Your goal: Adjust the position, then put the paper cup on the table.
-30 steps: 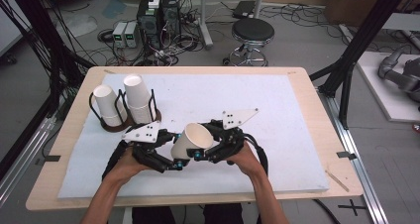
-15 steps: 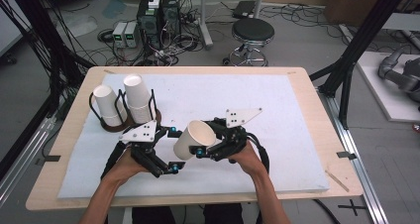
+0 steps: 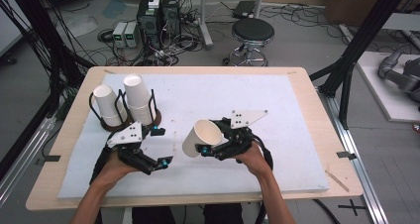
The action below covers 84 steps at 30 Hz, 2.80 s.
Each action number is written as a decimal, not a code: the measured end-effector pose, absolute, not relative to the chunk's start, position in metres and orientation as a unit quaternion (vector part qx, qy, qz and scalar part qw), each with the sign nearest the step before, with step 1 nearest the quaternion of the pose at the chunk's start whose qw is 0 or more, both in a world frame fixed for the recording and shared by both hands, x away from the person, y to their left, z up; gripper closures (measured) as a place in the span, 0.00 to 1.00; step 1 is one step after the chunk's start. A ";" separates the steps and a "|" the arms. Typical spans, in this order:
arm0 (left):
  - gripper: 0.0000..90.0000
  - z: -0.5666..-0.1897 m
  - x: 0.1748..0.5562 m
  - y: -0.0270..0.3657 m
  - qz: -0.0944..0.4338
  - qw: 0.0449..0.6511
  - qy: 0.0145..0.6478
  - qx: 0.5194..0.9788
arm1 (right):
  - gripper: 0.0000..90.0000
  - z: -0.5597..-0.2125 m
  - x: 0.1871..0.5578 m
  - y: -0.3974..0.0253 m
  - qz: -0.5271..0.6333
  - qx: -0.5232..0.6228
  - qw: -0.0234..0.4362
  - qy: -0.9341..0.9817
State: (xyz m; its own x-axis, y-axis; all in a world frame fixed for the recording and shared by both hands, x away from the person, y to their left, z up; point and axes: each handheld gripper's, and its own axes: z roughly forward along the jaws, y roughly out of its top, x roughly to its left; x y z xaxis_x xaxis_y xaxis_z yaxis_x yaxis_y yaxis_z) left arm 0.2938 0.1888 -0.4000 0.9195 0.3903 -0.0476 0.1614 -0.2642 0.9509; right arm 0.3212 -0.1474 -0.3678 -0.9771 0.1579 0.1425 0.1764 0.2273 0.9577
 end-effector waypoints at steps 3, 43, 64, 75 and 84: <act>0.05 -0.405 0.290 0.202 0.115 0.577 0.193 0.785 | 0.31 -0.371 0.320 -0.154 -0.601 -0.122 -0.009 -0.790; 0.05 -0.440 0.278 0.255 0.183 0.559 0.281 0.759 | 0.31 -0.377 0.308 -0.187 -0.560 -0.200 -0.099 -0.798; 0.05 -0.444 0.281 0.246 0.179 0.554 0.274 0.765 | 0.31 -0.377 0.313 -0.182 -0.558 -0.197 -0.102 -0.800; 0.05 -0.448 0.282 0.247 0.185 0.557 0.282 0.759 | 0.31 -0.378 0.317 -0.180 -0.553 -0.200 -0.099 -0.803; 0.05 -0.453 0.283 0.247 0.183 0.558 0.283 0.759 | 0.31 -0.378 0.325 -0.171 -0.541 -0.193 -0.095 -0.813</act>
State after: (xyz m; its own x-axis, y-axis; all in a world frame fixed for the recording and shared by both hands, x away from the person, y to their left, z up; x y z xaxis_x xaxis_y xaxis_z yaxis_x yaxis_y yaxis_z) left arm 0.2833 0.2474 -0.4527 0.7735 0.6327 -0.0386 0.2253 -0.2176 0.9497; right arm 0.3251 -0.1712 -0.3785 -0.9071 0.4173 0.0549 0.2113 0.3390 0.9168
